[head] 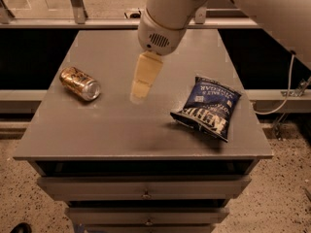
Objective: Place orange can upright
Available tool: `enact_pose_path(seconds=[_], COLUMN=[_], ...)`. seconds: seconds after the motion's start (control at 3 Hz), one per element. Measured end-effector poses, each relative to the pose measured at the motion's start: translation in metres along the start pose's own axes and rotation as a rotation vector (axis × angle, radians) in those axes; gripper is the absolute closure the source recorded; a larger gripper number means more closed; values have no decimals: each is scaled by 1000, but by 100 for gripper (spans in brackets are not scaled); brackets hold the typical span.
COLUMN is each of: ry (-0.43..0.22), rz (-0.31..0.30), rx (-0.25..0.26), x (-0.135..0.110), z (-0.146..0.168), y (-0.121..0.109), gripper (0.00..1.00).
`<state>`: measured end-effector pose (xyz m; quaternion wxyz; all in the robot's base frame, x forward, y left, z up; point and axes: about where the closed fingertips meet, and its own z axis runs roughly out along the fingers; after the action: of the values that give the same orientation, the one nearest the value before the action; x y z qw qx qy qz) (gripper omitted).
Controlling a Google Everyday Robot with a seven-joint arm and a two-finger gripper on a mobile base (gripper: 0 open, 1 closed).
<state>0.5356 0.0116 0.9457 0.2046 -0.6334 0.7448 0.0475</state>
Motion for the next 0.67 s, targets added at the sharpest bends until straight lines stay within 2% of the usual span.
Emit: enact_pose_path(seconds=[0.33, 0.67], ry=[-3, -3], rz=[19, 66], rx=[-4, -19], x=[-32, -72], z=[26, 55], y=[-20, -43], gripper=[0, 0])
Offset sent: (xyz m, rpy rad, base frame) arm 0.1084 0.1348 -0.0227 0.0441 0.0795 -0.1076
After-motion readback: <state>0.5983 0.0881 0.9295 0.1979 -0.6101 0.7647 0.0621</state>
